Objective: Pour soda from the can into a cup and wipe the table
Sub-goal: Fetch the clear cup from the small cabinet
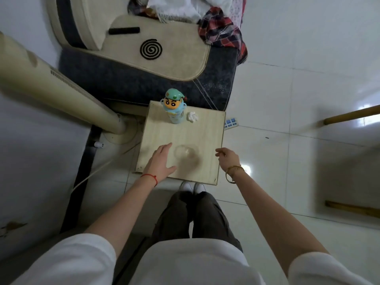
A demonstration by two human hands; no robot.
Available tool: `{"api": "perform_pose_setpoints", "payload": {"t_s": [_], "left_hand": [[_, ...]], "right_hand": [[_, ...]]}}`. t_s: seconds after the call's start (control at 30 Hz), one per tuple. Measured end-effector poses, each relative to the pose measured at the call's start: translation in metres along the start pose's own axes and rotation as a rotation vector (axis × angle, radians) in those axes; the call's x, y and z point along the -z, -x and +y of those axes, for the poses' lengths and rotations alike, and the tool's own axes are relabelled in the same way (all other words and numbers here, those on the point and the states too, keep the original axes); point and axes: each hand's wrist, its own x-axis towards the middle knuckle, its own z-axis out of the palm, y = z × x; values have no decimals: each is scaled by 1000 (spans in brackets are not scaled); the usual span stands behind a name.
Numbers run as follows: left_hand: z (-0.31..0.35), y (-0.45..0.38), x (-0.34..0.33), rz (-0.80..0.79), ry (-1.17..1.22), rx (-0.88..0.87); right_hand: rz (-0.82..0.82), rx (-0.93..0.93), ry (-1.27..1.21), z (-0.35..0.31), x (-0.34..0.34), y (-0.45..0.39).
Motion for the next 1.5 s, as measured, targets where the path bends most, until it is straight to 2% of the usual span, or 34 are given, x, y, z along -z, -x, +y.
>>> {"api": "perform_pose_setpoints", "payload": {"t_s": [0.2,0.33,0.43,0.67,1.0,1.27,1.5], "left_hand": [[-25,-46,-62,-44,92,40],[-39,-76,-96,-36,149,58],[-43,-92,-114,30,207,25],[-38,-105,-124,102,315,-23],[10,-51,-41,106,420,-58],[79,9,56,115,422,-177],[118,43,99,86,394,-310]], "right_hand": [[-76,-121,-135,30,-51,-56],[-81,-117,-153,46,-79,-84],[-69,-93,-190,56,-96,-99],[-67,-43,-213,49,-107,-105],[-155,-113,-402,-6,-56,-38],[-155,-30,-543,-65,23,53],[-114,33,-625,-83,65,111]]}}
